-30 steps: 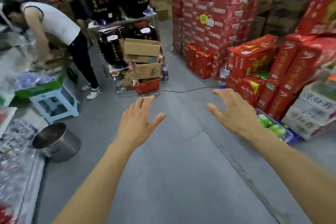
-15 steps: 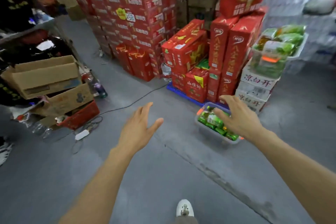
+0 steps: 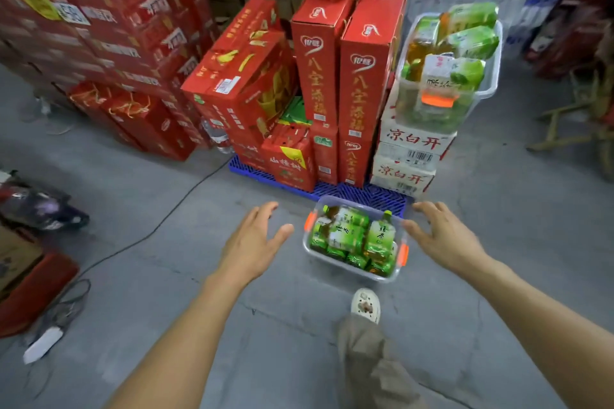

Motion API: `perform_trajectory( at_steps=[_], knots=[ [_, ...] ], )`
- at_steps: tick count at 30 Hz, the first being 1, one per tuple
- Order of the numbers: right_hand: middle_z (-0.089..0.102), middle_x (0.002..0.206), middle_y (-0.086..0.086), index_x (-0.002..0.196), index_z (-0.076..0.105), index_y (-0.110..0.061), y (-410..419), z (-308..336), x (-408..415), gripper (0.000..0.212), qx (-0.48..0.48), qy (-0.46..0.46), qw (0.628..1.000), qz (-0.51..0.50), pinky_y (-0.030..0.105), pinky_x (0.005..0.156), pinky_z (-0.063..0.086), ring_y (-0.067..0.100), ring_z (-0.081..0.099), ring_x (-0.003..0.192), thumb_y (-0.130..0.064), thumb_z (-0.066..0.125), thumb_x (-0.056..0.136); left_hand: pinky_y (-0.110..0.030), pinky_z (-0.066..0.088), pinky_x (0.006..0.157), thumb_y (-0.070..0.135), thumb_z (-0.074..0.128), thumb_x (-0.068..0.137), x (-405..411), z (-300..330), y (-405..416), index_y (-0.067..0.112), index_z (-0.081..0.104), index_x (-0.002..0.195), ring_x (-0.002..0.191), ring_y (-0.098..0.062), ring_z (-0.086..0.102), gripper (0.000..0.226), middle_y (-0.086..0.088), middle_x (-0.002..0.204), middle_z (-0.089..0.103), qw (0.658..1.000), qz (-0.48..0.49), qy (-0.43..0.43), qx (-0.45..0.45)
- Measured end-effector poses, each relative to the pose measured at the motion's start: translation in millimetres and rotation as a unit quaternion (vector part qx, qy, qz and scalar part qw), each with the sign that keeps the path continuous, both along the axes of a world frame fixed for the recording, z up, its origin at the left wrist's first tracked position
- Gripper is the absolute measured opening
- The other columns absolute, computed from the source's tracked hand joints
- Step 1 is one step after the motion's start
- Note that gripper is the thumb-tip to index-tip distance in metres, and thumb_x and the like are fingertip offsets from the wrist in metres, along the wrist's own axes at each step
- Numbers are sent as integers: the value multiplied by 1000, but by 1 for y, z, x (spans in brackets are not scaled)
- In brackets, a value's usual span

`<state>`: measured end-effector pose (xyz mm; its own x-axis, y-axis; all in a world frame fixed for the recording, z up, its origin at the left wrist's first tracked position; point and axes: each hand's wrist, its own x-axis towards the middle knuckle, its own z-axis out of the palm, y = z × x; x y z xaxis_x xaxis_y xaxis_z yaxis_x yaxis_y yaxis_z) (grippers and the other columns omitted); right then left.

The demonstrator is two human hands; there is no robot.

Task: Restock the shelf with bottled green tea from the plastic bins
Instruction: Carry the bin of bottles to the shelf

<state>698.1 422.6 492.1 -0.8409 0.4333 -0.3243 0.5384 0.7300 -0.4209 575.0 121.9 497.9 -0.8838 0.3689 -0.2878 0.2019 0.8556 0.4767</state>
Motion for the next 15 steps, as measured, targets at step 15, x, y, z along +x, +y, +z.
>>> perform_trajectory(
  at_steps=[15],
  knots=[
    [56,131,21,127,57,-1,103,-277,-115,39,-179,-176,933,-259,41,97,44,37,57,116,-26,58,97,-29,45,88,23,62,98,-205,-268,131,7,59,130,97,-23,60,35,-13,118,66,966,91,-241,-13]
  ],
)
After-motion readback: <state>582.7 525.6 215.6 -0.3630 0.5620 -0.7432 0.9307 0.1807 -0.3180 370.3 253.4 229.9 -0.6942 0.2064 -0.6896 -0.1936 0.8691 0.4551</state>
